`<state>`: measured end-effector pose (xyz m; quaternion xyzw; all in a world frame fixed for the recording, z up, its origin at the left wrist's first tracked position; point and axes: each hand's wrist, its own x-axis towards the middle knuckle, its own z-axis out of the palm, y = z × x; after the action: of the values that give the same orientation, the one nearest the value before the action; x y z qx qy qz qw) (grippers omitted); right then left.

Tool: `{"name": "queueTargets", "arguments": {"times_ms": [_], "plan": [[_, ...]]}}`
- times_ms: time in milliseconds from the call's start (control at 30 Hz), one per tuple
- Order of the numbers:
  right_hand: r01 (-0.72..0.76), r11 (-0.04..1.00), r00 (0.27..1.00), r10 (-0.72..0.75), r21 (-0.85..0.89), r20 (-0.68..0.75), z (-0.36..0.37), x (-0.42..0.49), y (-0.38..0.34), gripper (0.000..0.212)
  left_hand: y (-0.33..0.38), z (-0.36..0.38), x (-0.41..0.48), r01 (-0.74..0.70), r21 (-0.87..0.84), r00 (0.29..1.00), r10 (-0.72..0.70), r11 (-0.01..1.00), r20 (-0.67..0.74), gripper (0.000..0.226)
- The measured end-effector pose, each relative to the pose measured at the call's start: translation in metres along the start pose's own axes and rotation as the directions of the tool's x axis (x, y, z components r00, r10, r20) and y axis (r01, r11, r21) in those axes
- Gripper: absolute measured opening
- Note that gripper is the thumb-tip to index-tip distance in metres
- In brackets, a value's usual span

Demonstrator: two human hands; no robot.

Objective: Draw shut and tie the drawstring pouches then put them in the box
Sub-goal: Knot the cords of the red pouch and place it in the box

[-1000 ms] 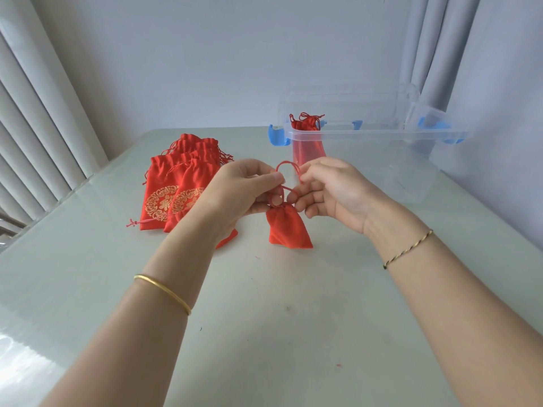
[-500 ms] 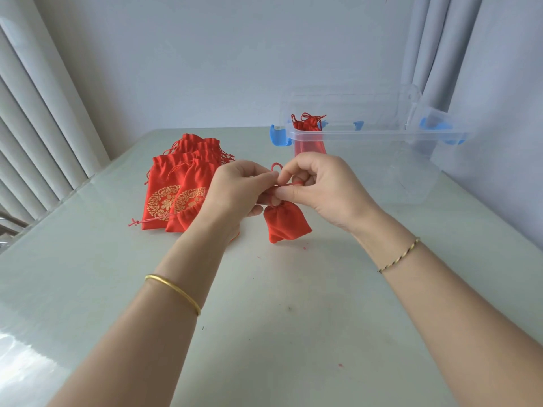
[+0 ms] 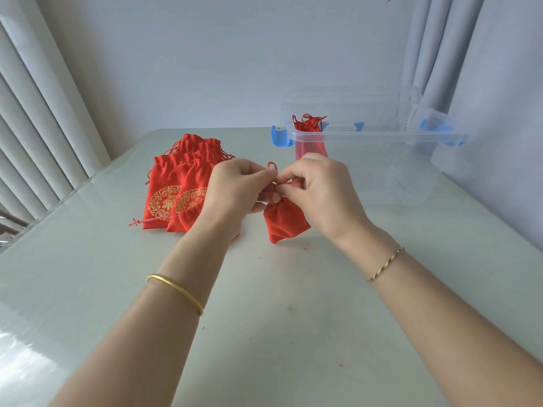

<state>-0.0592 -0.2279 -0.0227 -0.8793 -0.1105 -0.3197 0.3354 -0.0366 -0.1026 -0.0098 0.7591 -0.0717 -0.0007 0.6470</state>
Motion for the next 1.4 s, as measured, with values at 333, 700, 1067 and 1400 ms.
{"name": "queueTargets", "arguments": {"times_ms": [333, 700, 1067, 1400], "plan": [[-0.021, 0.994, 0.998, 0.027, -0.103, 0.053, -0.002, 0.000, 0.006, 0.009, 0.004, -0.003, 0.003, 0.010, 0.012, 0.995, -0.011, 1.000, 0.096, 0.038], [-0.700, 0.307, 0.688, 0.533, 0.645, 0.493, -0.004, 0.003, 0.009, 0.021, 0.002, -0.002, 0.002, -0.323, 0.445, 0.945, 0.306, 0.835, 0.112, 0.020], [-0.700, 0.226, 0.670, 0.536, 0.677, 0.514, -0.006, 0.005, 0.013, 0.018, -0.002, 0.003, 0.003, -0.373, 0.546, 0.921, 0.371, 0.750, 0.119, 0.010], [-0.474, 0.861, 0.877, 0.442, 0.184, 0.189, -0.015, 0.003, 0.037, 0.007, -0.007, -0.007, 0.008, -0.196, 0.438, 0.980, 0.163, 0.877, 0.112, 0.002]]}}
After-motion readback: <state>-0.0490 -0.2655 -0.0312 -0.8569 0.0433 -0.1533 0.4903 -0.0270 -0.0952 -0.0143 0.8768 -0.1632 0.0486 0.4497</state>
